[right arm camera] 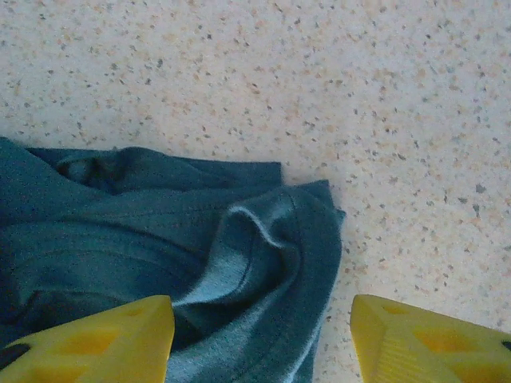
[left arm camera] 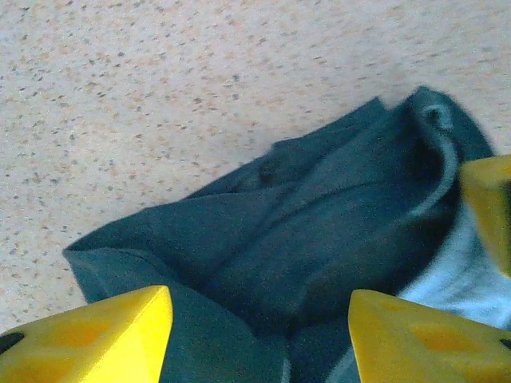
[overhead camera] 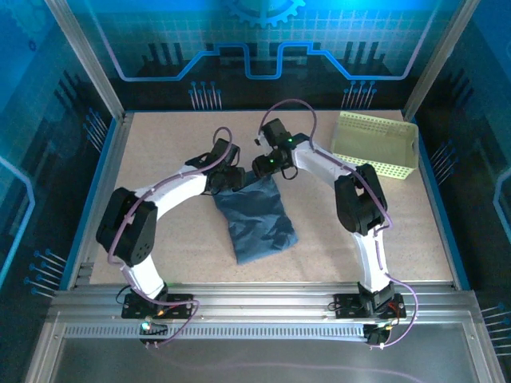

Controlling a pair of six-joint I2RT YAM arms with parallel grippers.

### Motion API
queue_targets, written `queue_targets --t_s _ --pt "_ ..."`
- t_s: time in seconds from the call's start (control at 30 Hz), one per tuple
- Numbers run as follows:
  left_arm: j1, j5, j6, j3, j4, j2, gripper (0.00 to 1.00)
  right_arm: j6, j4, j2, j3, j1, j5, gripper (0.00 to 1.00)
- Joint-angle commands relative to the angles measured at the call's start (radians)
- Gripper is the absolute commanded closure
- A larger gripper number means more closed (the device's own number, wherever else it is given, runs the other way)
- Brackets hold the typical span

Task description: Fold the inside-out t-shirt

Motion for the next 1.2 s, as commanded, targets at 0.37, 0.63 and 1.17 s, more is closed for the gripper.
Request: queue_targets --t_s 0.37,0.63,1.17 --pt "0.035 -0.092 -0.018 0.097 -0.099 0.142 0.64 -0.016 -0.046 0.167 0.184 -0.024 -0.048 0.62" --pt "0.087 -0.046 -0.064 0.09 -0.055 0.084 0.86 0.03 -0.065 0.21 0.233 -0.049 -0.013 0.91" --pt "0.195 0.039 -0.074 0.28 -0.114 0.19 0.76 0.079 -0.082 0.176 0.25 -0.081 0.007 0.85"
